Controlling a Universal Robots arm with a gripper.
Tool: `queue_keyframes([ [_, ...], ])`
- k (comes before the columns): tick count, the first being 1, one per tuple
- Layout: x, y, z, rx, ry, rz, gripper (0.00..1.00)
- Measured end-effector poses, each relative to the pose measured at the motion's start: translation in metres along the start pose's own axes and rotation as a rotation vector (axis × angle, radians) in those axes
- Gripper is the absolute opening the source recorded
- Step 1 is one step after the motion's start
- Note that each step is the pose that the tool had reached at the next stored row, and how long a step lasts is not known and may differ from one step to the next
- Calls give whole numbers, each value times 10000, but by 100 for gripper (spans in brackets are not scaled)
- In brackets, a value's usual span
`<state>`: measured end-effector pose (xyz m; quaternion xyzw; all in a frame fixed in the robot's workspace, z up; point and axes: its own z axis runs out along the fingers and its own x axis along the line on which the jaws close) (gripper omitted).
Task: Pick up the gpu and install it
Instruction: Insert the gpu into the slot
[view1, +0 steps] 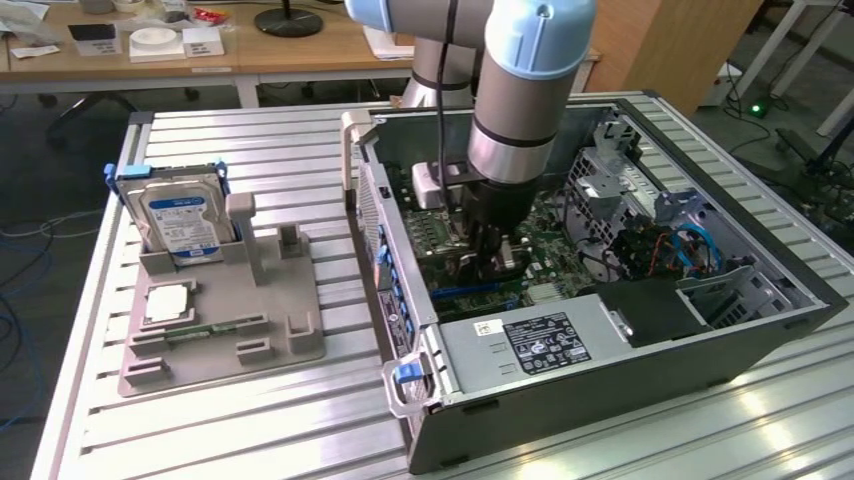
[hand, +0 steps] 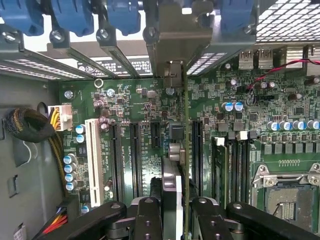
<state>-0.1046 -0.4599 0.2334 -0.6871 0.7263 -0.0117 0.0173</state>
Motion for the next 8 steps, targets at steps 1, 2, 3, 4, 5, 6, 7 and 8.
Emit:
queue_keyframes([
  [1,0,1,3,0,1,0,28],
  [2,0,1,3,-1,3,1,28],
  [3,0,1,4,-2,4,1,28],
  [4,0,1,6,-1,1,1,28],
  [5,0,1,6,-1,1,0,28],
  [6,0,1,7,0,1,0,28],
  [7,0,2,13,-1,1,0,28],
  [8,0,2,13,-1,0,0,28],
])
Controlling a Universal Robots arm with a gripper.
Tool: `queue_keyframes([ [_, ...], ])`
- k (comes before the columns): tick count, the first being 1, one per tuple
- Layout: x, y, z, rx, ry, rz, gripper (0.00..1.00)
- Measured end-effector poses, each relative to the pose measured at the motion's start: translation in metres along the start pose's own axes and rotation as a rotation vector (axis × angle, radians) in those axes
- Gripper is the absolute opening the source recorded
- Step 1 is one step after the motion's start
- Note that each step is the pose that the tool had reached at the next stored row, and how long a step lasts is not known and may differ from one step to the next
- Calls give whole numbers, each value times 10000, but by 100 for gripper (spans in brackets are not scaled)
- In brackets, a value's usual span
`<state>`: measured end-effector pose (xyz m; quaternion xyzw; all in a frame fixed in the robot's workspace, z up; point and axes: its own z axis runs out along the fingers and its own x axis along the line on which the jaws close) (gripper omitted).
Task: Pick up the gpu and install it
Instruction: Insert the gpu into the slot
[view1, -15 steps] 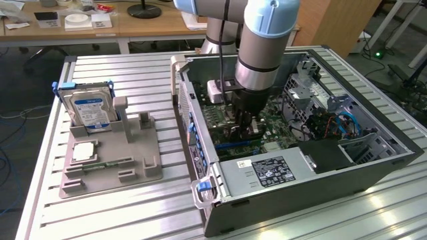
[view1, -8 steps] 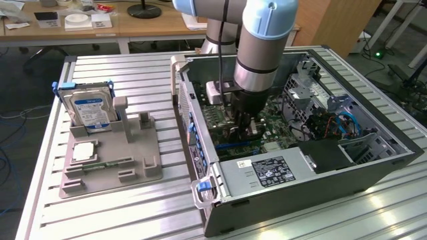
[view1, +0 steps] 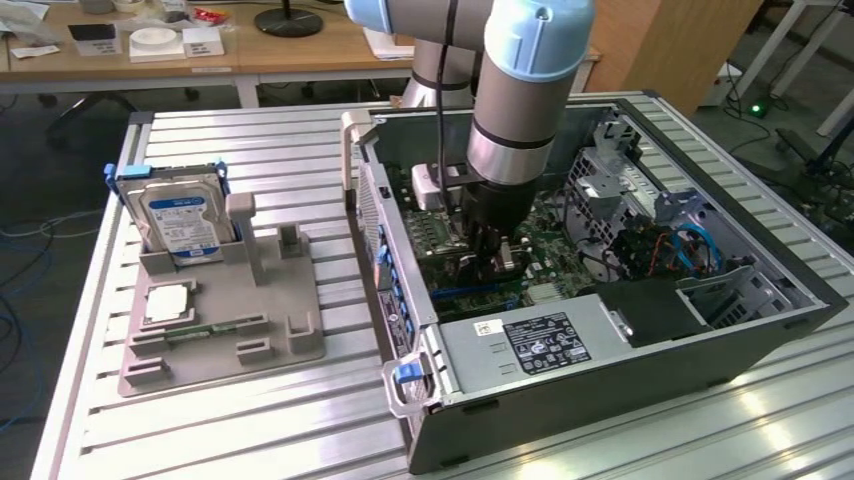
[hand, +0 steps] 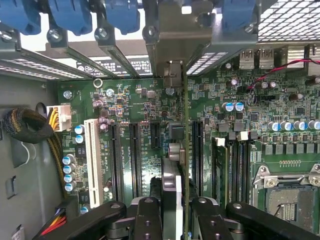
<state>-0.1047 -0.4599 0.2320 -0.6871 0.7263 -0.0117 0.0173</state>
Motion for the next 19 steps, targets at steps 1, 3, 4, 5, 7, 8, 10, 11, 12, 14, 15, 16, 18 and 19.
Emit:
queue_keyframes([
  [1,0,0,0,0,0,0,28],
  [3,0,0,1,1,-7,0,28],
  [4,-1,0,1,1,-15,2,28],
  [5,-1,0,1,0,-19,2,28],
  [7,0,0,0,-1,-19,1,28],
  [8,0,0,0,-1,-20,1,28],
  [10,-1,0,0,-1,-20,-6,28],
  [11,-3,0,0,-1,-20,-21,28],
  [12,-3,0,0,-1,-21,-51,28],
  [14,-5,1,0,-1,-24,-105,28],
  [15,-7,0,0,-2,-25,-135,28],
  [16,-9,0,1,-2,-26,-161,28],
  [18,-17,2,1,-2,-28,-209,28],
  [19,-17,1,2,-3,-29,-228,28],
])
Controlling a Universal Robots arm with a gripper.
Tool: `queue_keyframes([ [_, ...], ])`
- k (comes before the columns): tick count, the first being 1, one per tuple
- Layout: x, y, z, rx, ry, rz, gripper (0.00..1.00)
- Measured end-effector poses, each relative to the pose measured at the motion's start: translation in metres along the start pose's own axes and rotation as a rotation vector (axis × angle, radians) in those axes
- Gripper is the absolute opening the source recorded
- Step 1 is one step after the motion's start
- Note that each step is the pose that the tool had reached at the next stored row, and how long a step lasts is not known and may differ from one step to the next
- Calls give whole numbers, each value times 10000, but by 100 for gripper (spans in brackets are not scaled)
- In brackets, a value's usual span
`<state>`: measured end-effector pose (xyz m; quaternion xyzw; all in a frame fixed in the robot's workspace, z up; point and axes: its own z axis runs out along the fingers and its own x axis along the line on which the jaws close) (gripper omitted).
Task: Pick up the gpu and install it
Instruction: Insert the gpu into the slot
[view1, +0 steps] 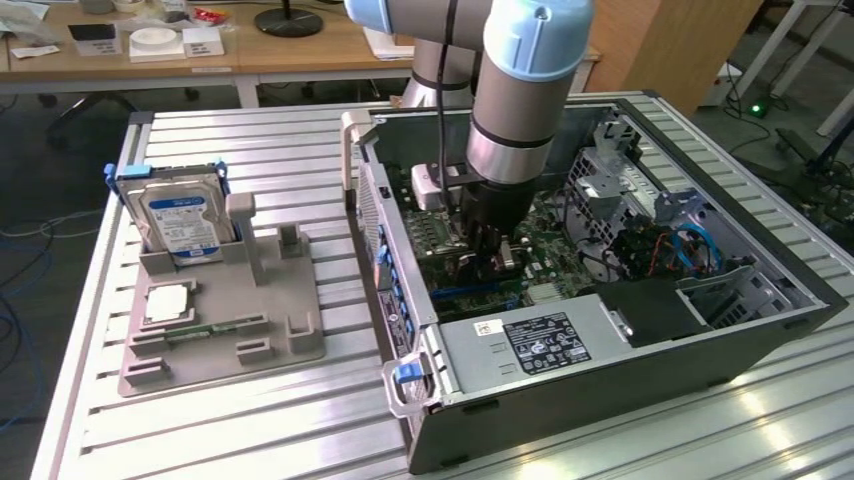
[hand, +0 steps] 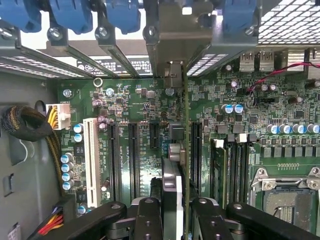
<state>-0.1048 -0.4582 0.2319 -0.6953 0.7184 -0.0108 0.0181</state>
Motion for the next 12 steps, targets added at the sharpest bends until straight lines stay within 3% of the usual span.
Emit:
queue_keyframes([
  [12,-1,0,14,0,-1,-21,28],
])
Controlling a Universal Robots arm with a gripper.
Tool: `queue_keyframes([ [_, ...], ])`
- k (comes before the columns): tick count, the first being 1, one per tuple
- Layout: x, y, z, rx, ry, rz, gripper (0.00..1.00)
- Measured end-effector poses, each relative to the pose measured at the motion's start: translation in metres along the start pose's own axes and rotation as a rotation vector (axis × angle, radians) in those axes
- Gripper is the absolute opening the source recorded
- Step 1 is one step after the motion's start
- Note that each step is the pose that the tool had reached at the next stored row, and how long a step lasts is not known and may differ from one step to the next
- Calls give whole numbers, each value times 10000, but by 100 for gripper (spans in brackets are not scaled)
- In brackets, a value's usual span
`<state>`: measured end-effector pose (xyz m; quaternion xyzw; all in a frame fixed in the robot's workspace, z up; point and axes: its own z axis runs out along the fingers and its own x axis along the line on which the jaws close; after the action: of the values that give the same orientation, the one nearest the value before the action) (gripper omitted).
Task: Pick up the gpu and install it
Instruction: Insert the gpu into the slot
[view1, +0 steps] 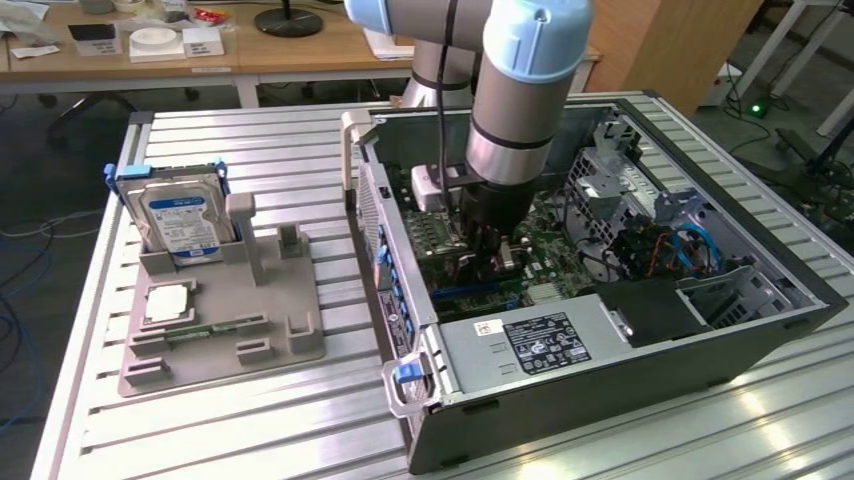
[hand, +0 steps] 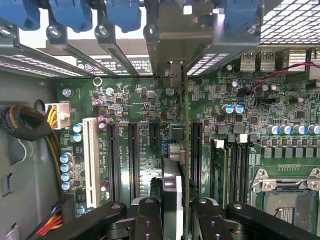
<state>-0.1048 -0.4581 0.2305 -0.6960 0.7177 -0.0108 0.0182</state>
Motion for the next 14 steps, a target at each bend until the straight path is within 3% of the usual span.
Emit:
queue_keyframes([
  [14,0,1,36,0,-4,0,28],
])
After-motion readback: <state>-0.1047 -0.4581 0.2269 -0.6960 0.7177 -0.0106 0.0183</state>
